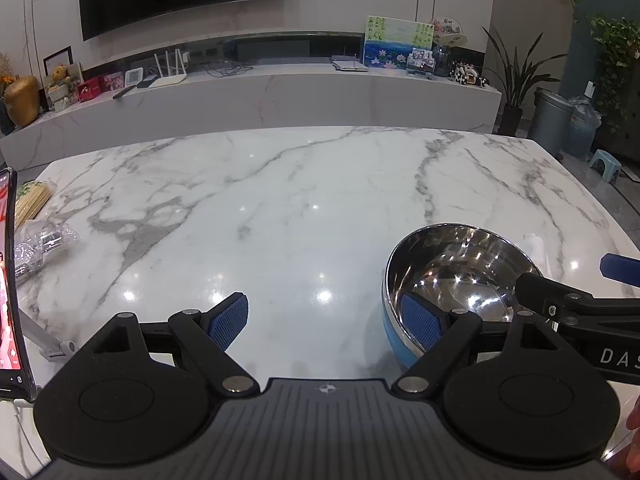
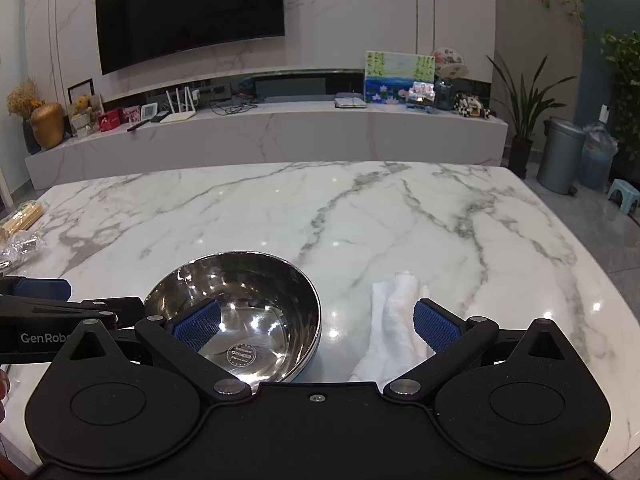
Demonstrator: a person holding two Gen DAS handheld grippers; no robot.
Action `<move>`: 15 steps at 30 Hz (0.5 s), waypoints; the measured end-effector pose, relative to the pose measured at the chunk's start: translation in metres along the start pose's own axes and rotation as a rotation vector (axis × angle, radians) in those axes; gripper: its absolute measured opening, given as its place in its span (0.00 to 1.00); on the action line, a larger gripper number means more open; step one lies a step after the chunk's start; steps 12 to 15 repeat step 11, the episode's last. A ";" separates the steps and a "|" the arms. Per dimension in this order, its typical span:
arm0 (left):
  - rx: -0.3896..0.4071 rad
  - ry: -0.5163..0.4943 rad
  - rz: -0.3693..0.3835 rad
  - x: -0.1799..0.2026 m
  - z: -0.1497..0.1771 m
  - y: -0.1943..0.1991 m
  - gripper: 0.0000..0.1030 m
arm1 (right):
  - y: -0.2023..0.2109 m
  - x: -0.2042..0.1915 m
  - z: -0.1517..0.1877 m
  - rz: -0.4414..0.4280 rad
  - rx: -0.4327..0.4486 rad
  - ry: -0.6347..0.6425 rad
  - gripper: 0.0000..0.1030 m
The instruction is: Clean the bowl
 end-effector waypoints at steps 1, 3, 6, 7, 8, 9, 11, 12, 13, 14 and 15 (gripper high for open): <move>-0.002 0.002 0.003 0.000 0.000 0.000 0.81 | 0.000 0.000 0.000 0.000 -0.001 -0.002 0.99; -0.005 0.002 0.011 0.001 0.000 0.000 0.81 | 0.000 0.000 0.000 -0.001 -0.001 -0.005 0.99; -0.004 0.006 0.019 0.002 0.000 0.000 0.81 | 0.001 0.000 0.000 -0.003 -0.001 -0.008 0.99; -0.001 0.009 0.019 0.002 0.000 0.001 0.81 | 0.001 0.000 0.000 -0.004 -0.002 -0.008 0.99; 0.001 0.011 0.019 0.001 0.000 0.001 0.81 | 0.001 0.000 0.000 -0.004 -0.002 -0.008 0.99; 0.003 0.012 0.017 0.001 0.000 0.001 0.81 | 0.001 0.000 0.001 -0.005 -0.003 -0.008 0.99; 0.004 0.012 0.015 0.001 0.000 0.001 0.81 | 0.000 0.000 0.001 -0.005 -0.004 -0.009 0.99; 0.004 0.012 0.015 0.001 0.000 0.001 0.81 | 0.000 0.000 0.001 -0.005 -0.004 -0.009 0.99; 0.004 0.012 0.015 0.001 0.000 0.001 0.81 | 0.000 0.000 0.001 -0.005 -0.004 -0.009 0.99; 0.004 0.012 0.015 0.001 0.000 0.001 0.81 | 0.000 0.000 0.001 -0.005 -0.004 -0.009 0.99; 0.004 0.012 0.015 0.001 0.000 0.001 0.81 | 0.000 0.000 0.001 -0.005 -0.004 -0.009 0.99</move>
Point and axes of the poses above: each gripper's, at about its wrist camera, not at the fingertips, and y roughly against the way its jaws point, x to its right, z to its underside, the point moved 9 cm from there along -y, roughly the way its jaws point, and after that the axes turned 2 degrees about -x, right-handed, at the moved point
